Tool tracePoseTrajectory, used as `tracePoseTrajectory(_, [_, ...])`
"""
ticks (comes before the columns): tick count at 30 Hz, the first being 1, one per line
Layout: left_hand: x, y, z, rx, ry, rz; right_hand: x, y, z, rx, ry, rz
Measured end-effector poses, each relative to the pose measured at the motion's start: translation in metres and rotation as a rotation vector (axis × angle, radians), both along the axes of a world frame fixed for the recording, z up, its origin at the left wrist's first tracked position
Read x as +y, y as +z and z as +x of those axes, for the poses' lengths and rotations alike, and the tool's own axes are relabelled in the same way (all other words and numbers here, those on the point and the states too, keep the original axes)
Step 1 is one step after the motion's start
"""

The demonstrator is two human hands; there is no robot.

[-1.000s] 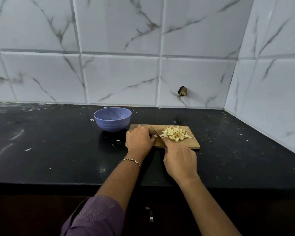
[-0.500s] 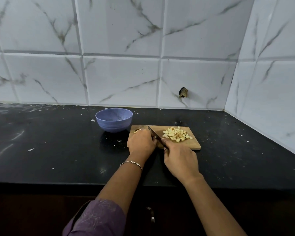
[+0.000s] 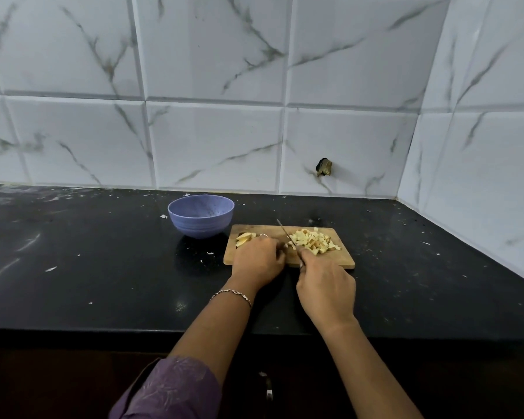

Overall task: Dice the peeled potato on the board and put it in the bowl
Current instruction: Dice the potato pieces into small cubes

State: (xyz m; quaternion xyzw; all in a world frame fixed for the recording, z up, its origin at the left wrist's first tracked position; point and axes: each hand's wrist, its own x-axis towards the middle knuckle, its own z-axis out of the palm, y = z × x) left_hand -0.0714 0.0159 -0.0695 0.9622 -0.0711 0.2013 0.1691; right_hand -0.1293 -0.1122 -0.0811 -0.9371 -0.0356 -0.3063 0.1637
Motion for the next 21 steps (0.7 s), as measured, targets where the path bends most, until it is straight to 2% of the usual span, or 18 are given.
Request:
tracePoseTrajectory(3, [0.001,0.001,0.0,-0.017,0.026,-0.045,-0.003,0.002,-0.001,0.002,0.018,0.057])
tracePoseTrajectory(8, [0.006,0.007,-0.007,-0.174,0.23,-0.243,-0.001,0.003,-0.004,0.033,0.1,-0.012])
tracePoseTrajectory(13, [0.026,0.007,-0.011,-0.179,0.355,-0.614,-0.001,0.001,0.001,0.051,0.009,-0.002])
tracePoseTrajectory(16, [0.045,0.005,-0.014,-0.157,0.396,-0.831,0.0,0.003,-0.003,0.062,0.042,-0.008])
tracePoseTrajectory(19, [0.061,0.002,-0.017,-0.135,0.395,-0.9,0.001,0.006,-0.006,0.057,0.101,-0.032])
tracePoseTrajectory(21, [0.069,-0.001,-0.016,-0.093,0.35,-0.875,0.001,0.007,-0.006,0.04,0.121,-0.04])
